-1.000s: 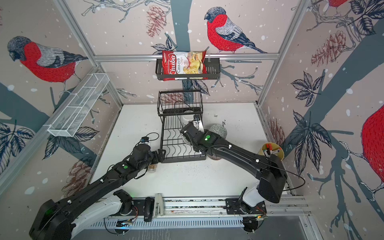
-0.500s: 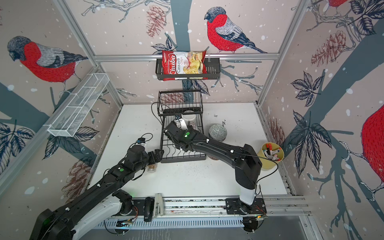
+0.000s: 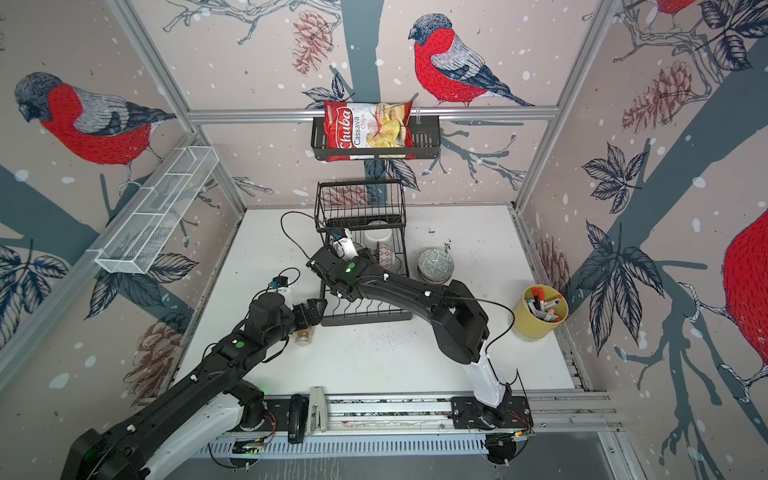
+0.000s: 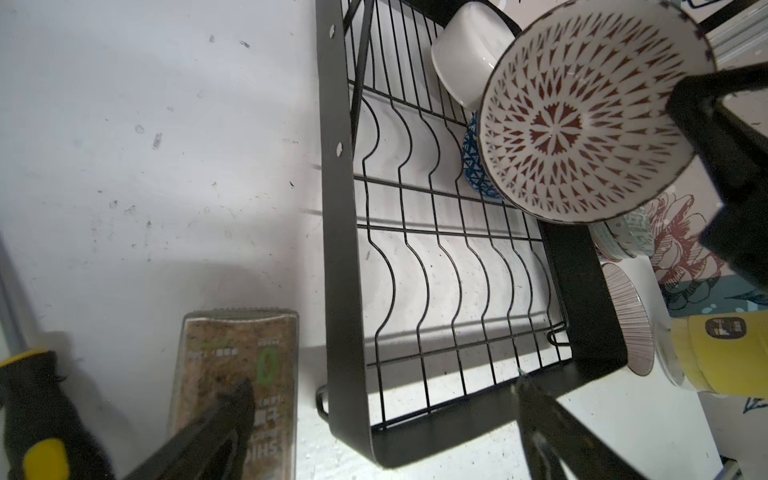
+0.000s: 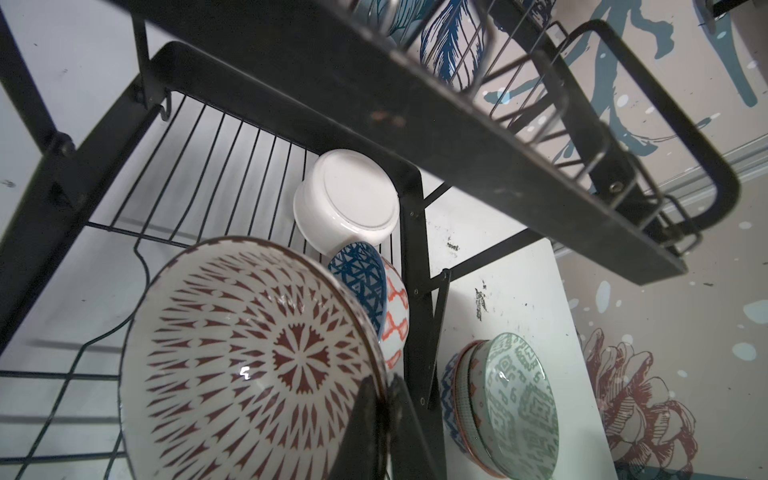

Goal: Load the bowls into the dish rack

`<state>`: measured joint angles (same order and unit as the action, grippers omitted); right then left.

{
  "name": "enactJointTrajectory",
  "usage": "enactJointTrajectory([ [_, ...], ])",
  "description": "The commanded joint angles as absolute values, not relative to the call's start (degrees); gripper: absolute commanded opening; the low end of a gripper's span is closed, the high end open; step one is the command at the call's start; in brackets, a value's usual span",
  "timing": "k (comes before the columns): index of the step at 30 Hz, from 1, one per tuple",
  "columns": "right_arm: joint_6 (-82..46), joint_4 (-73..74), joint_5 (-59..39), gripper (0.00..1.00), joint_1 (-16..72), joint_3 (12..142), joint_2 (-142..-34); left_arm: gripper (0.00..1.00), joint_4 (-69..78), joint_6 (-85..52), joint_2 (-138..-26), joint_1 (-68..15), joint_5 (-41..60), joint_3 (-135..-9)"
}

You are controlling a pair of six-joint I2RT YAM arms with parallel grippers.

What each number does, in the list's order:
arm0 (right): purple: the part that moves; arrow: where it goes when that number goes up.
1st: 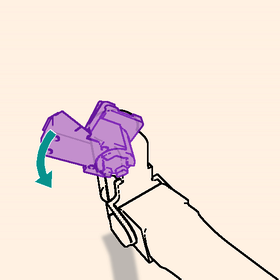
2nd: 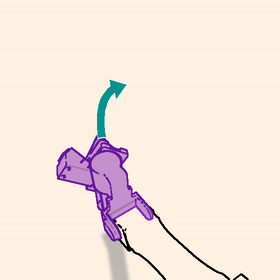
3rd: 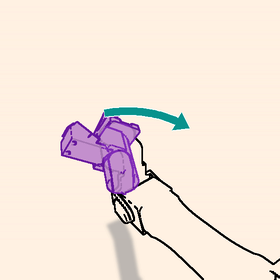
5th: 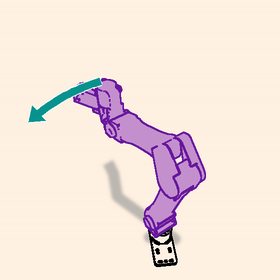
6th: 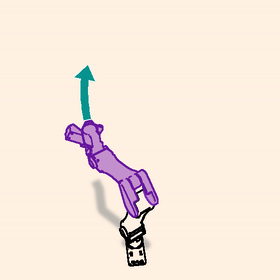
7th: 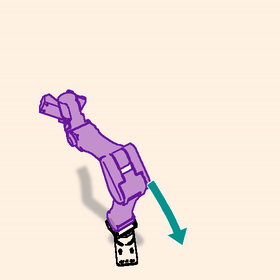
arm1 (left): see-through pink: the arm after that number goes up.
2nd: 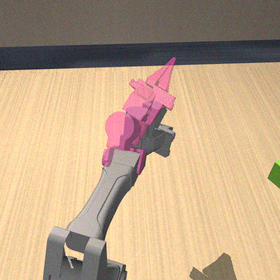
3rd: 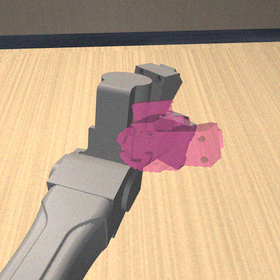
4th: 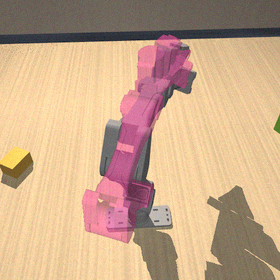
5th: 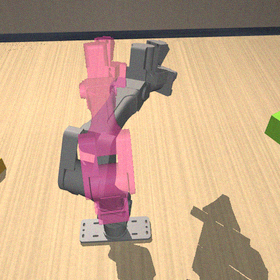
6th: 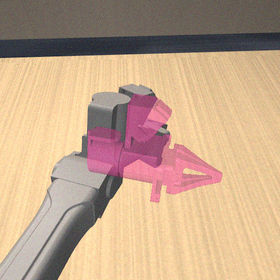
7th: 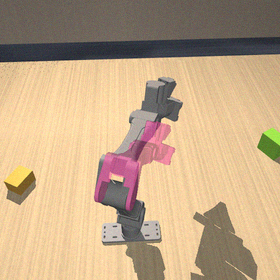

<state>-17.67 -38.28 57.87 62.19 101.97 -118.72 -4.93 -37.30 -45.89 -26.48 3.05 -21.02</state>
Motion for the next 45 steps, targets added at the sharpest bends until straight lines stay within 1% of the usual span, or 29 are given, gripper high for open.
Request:
enactJointTrajectory([
  [1,-15.52,-38.32,63.77,0.0,62.31,103.33,-120.32,0.96,-2.29,-37.36,-46.18,-26.36,4.03,-20.92],
  [9,-12.11,-36.15,65.59,0.0,62.22,104.8,-123.4,0.95,-2.02,-37.14,-45.8,-26.25,4.62,-20.92],
  [16,-9.16,-35.86,69.53,0.0,62.11,107.19,-127.19,0.95,-2.14,-37.05,-45.44,-26.21,4.66,-20.57],
  [24,-8.49,-35.03,69.84,0.0,61.35,107.82,-128.6,0.93,-1.78,-36.71,-45.46,-26.28,5.11,-20.57],
  [45,-7.12,-33.6,74.98,0.0,59.19,109.97,-133.31,0.93,-0.92,-36.21,-45.32,-26.28,5.62,-20.35],
])
